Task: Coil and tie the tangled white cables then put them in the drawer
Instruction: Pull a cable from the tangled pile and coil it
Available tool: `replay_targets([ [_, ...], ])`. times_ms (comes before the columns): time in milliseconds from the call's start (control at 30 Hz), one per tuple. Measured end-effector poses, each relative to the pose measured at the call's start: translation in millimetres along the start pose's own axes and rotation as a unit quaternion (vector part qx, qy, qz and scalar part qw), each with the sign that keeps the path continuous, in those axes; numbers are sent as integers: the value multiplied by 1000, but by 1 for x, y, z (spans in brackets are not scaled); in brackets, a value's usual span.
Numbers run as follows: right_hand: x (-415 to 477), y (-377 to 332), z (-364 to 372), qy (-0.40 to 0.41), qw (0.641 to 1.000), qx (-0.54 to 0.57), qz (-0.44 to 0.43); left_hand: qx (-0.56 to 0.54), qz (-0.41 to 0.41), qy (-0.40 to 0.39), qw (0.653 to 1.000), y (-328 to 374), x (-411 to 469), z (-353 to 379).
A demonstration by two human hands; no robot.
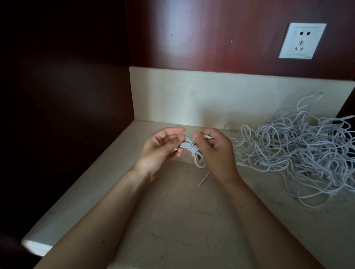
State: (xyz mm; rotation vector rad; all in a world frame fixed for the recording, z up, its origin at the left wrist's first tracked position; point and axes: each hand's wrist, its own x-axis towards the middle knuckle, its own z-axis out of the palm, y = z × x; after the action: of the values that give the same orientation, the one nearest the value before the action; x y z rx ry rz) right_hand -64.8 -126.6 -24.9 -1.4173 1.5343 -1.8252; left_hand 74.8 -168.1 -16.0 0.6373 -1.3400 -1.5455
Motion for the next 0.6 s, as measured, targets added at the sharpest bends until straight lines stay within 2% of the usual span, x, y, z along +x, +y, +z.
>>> replay_targets([
  [333, 4, -9, -4, -10, 986, 74, 146, 74, 59, -26, 995, -3, 1, -3],
  [467, 3, -9, -2, 18, 973, 130, 191, 82, 63, -29, 994, -4, 2, -3],
  [600, 2, -11, -3, 4, 961, 153, 231, 72, 59, -15, 996, -5, 3, -3],
])
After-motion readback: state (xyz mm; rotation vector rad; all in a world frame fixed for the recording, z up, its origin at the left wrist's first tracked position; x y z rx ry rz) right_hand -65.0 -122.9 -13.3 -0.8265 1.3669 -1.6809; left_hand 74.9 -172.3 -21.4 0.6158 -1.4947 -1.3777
